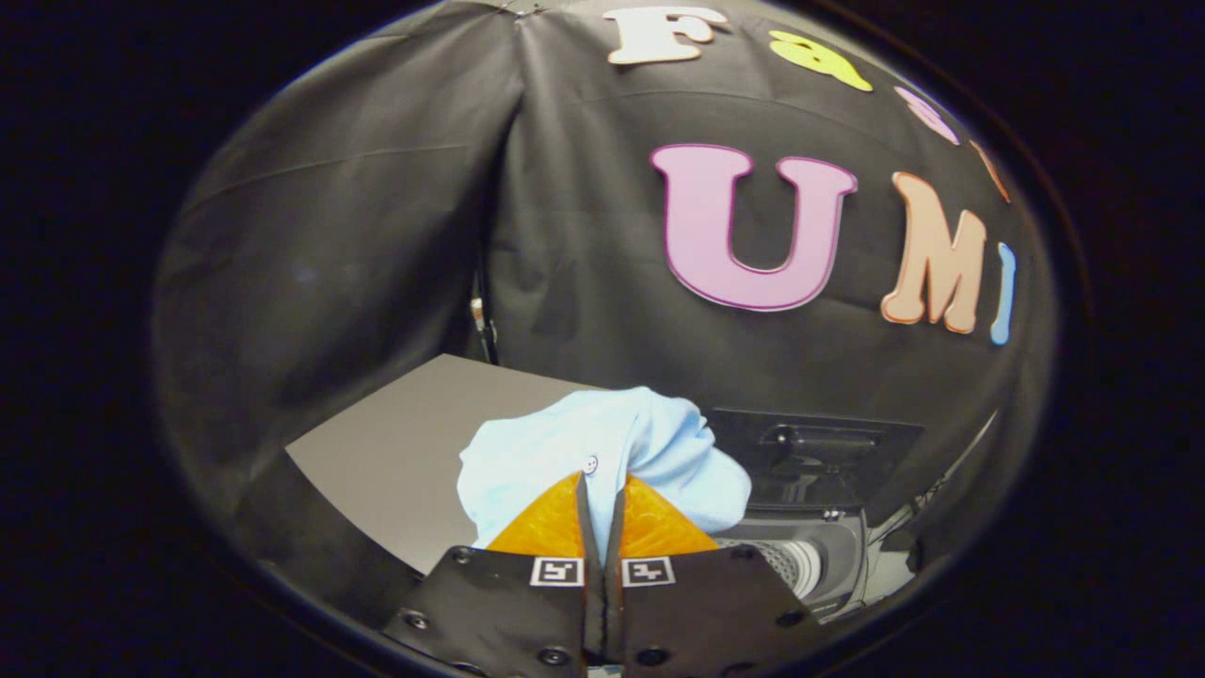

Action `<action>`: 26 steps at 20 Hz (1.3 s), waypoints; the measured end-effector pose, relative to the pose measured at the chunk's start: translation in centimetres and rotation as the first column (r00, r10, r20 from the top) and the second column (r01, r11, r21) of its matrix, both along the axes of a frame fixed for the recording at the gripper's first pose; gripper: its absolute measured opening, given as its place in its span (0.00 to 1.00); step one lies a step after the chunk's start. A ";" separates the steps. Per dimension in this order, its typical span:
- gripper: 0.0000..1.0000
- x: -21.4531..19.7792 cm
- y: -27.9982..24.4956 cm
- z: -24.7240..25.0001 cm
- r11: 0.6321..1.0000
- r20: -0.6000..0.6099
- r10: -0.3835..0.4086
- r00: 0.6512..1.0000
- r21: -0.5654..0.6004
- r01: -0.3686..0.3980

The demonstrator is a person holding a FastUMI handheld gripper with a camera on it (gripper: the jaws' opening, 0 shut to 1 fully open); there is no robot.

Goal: Put the clothes into the washing machine and then close the washing machine lid.

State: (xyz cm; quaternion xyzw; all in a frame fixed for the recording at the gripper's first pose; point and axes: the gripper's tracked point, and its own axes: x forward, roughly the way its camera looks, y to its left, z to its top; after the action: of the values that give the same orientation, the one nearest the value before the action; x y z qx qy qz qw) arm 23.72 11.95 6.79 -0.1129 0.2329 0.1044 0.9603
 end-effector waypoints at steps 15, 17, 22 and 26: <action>0.01 3.8 -17.5 1.4 0.961 0.221 -0.236 0.946 -0.092 0.261; 0.01 4.1 -19.1 -0.2 0.952 0.206 -0.258 0.944 -0.111 0.284; 0.01 4.4 -21.7 -5.0 0.946 0.149 -0.310 0.939 -0.054 0.320; 0.01 4.6 -23.1 -9.8 0.940 0.086 -0.335 0.938 -0.034 0.339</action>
State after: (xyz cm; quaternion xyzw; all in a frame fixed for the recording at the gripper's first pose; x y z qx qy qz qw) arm 28.34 -11.17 -2.98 -0.0987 0.2132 -0.0718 0.9694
